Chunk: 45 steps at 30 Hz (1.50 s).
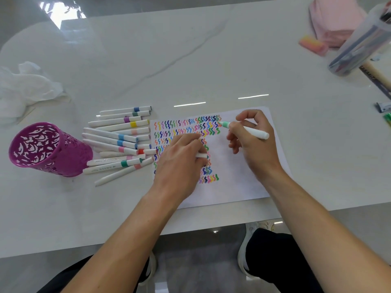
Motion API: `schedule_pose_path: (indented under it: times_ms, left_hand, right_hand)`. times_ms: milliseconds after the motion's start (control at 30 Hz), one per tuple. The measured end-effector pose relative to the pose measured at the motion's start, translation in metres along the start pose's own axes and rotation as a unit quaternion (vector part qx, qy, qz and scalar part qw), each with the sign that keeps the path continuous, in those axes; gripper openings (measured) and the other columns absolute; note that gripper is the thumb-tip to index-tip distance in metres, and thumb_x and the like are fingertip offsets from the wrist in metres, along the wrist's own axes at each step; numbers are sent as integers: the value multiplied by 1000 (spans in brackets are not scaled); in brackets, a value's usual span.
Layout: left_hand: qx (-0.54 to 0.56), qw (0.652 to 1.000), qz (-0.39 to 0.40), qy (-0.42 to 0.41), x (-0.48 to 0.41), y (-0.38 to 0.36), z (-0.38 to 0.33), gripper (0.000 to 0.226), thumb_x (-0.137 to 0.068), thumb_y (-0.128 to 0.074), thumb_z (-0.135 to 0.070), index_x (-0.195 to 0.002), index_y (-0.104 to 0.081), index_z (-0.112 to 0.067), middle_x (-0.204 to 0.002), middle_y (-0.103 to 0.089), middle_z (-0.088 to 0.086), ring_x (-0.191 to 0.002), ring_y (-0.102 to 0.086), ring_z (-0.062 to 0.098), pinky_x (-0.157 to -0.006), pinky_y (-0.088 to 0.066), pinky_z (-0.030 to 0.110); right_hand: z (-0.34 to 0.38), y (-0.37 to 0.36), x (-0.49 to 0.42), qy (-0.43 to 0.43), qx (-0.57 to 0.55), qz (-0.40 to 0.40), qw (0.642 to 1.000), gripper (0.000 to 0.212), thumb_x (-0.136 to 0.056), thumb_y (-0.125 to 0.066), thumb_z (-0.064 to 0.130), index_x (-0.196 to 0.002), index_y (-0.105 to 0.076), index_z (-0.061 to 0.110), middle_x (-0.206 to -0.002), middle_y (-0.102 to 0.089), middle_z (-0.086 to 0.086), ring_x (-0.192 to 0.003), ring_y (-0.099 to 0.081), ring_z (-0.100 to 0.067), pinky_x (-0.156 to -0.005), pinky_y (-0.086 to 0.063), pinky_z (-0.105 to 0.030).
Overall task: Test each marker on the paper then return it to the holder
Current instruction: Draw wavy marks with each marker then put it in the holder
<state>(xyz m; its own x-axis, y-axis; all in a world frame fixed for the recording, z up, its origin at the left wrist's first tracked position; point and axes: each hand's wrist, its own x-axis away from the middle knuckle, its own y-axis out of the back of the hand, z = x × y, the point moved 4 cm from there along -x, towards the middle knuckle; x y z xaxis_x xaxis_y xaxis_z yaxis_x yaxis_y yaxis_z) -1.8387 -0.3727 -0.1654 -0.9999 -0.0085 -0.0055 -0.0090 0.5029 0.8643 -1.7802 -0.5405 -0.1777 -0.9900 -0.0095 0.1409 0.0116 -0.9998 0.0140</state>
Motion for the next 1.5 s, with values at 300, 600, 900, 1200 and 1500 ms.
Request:
schedule_pose_path:
  times_ms: [300, 600, 900, 1200, 1500]
  left_hand:
    - [111, 992, -45, 46, 1, 17, 5, 13, -92, -72, -32, -104, -66, -34, -105, -57, -19, -93, -52, 2, -77, -38, 11]
    - [253, 959, -28, 125, -3, 16, 10, 15, -102, -57, -30, -113, -66, -35, -88, -68, -15, -79, -64, -1, -67, -56, 18]
    - [244, 964, -13, 101, -3, 16, 8, 12, -102, -57, -26, -103, -60, -38, -86, -66, -17, -83, -63, 1, -71, -54, 18]
    - [309, 945, -15, 109, 0, 17, 11, 14, -103, -56, -26, -112, -66, -28, -79, -72, -5, -68, -70, 7, -64, -59, 21]
    - [244, 963, -73, 87, 2, 22, 14, 22, -101, -61, -29, -117, -75, -25, -65, -67, -10, -61, -65, 4, -63, -56, 25]
  right_hand:
    - [17, -8, 3, 33, -19, 13, 999, 8, -84, -75, 21, -91, -71, 24, -71, -67, 8, -59, -59, -14, -56, -50, -25]
    - [22, -22, 9, 17, -36, 34, 999, 12, -87, -60, 20, -80, -70, 19, -63, -63, 0, -60, -59, -17, -52, -47, -28]
    - [18, -25, 10, 7, -7, 60, 998, 12, -91, -61, 22, -90, -67, 12, -65, -65, 1, -61, -61, -17, -53, -49, -28]
    - [18, -29, 13, 32, -8, 73, 997, 12, -102, -64, 20, -92, -66, 13, -69, -70, -3, -59, -64, -20, -52, -52, -30]
    - [9, -35, 14, -10, -85, 100, 991, 13, -103, -61, 16, -93, -64, 8, -72, -69, -7, -62, -65, -22, -55, -53, -30]
